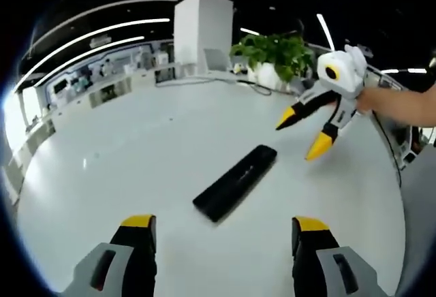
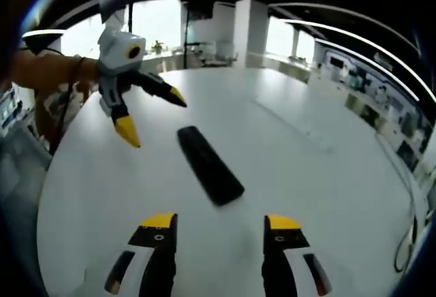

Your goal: Press the specified remote control buttons in sequence, fully releasing each button before pressing the next.

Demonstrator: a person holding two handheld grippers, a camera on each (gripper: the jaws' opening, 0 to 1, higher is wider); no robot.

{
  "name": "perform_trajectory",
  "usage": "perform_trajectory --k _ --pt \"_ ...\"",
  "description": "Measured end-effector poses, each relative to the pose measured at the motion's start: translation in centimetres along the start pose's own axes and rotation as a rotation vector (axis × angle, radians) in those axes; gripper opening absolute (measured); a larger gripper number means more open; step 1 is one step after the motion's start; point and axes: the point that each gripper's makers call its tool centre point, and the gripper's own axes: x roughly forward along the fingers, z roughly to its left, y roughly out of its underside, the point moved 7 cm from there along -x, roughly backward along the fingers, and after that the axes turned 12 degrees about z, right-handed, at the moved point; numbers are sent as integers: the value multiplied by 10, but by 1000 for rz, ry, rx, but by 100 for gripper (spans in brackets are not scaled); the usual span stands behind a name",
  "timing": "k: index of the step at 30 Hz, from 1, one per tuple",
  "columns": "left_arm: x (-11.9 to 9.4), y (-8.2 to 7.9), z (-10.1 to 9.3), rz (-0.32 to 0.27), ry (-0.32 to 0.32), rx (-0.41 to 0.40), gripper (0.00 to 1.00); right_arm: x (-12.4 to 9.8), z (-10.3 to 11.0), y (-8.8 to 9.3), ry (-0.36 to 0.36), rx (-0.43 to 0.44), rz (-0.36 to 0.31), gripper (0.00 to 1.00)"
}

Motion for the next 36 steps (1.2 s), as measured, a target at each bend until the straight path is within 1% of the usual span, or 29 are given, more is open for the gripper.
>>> perform_trajectory --k 2,5,10,11,17,23,29,32,36 --pt "3 -1 1 11 16 22 84 3 -1 -1 -12 -17 6 47" --pt "8 -4 2 31 50 62 82 9 -3 -3 -34 -56 34 47" --pt "13 -10 5 49 69 93 80 13 -6 -8 -49 -103 51 45" --pt "15 -11 6 60 78 106 80 15 -8 -9 -53 -111 58 45" --pt "21 -14 11 84 116 123 78 18 -11 -16 -71 -141 63 44" --pt "26 -11 12 119 151 146 77 23 -12 -21 -95 -170 81 43" --pt "29 -14 10 115 183 160 73 29 -13 -23 -123 -185 91 42" --pt "31 -16 12 112 187 164 68 32 -15 -23 -137 -187 97 41" --pt "34 -17 14 121 188 175 66 34 -14 -25 -152 -201 104 40"
